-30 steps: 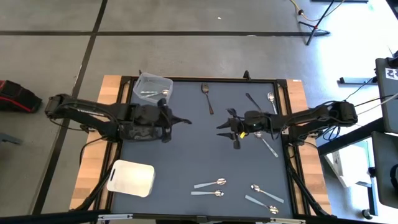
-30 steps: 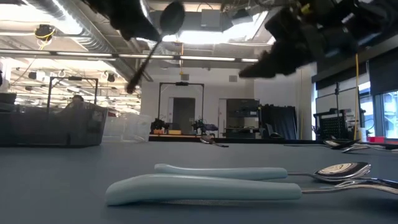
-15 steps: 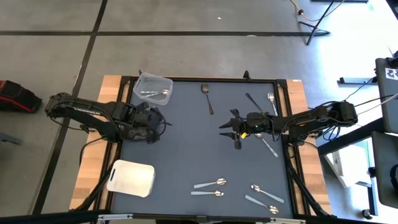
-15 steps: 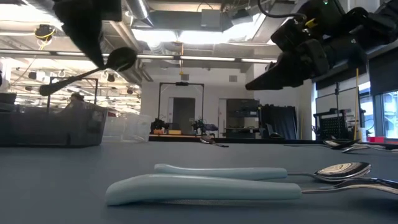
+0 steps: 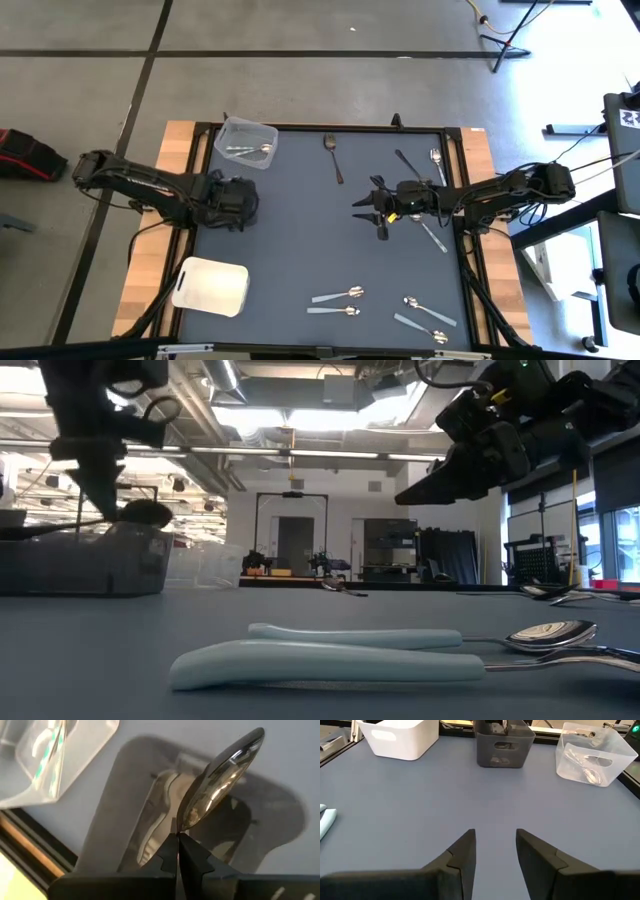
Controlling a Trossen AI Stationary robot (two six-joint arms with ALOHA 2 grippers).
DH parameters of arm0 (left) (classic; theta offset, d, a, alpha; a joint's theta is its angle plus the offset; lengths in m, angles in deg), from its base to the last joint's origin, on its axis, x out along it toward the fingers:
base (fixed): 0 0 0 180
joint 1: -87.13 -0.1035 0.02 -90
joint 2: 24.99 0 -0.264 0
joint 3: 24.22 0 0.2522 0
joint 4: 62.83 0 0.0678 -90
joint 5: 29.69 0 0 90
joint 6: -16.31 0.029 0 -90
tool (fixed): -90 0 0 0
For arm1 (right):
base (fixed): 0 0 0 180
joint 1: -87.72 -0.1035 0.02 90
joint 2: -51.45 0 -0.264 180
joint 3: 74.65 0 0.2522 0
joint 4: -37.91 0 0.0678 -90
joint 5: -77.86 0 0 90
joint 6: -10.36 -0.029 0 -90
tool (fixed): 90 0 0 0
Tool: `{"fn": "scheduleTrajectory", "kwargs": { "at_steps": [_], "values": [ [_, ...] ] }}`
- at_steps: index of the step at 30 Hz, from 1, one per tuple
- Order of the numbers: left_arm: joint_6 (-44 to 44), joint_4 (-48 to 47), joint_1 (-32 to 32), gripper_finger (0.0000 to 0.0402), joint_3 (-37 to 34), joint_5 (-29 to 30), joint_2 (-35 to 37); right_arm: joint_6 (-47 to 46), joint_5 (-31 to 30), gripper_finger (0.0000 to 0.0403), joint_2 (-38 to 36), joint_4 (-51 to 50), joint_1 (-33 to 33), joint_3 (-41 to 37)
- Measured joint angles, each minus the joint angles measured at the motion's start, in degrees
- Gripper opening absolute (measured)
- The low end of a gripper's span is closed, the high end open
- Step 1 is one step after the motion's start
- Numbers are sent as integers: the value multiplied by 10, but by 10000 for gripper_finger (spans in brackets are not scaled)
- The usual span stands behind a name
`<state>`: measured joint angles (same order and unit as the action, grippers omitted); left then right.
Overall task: Sort silverware by color (type)
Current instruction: Put the black spoon into the black bin
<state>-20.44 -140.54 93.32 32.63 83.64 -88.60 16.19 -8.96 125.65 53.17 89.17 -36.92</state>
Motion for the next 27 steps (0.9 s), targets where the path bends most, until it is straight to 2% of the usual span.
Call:
{"fn": "scheduleTrajectory", "kwargs": {
  "at_steps": [8,15,19,23,27],
  "values": [
    [-23,1,0,16,-29,-9,0,0,0,131,0,0,0,0],
    [-36,-2,-12,66,-30,-16,0,0,0,131,0,0,0,0],
    [-6,-16,-20,91,-11,-33,0,0,-8,131,0,0,0,0],
    [22,-2,-17,95,34,4,19,-3,-44,131,0,1,0,0],
    [90,115,-12,94,54,56,45,-26,-82,131,0,0,1,0]
  ]
}}
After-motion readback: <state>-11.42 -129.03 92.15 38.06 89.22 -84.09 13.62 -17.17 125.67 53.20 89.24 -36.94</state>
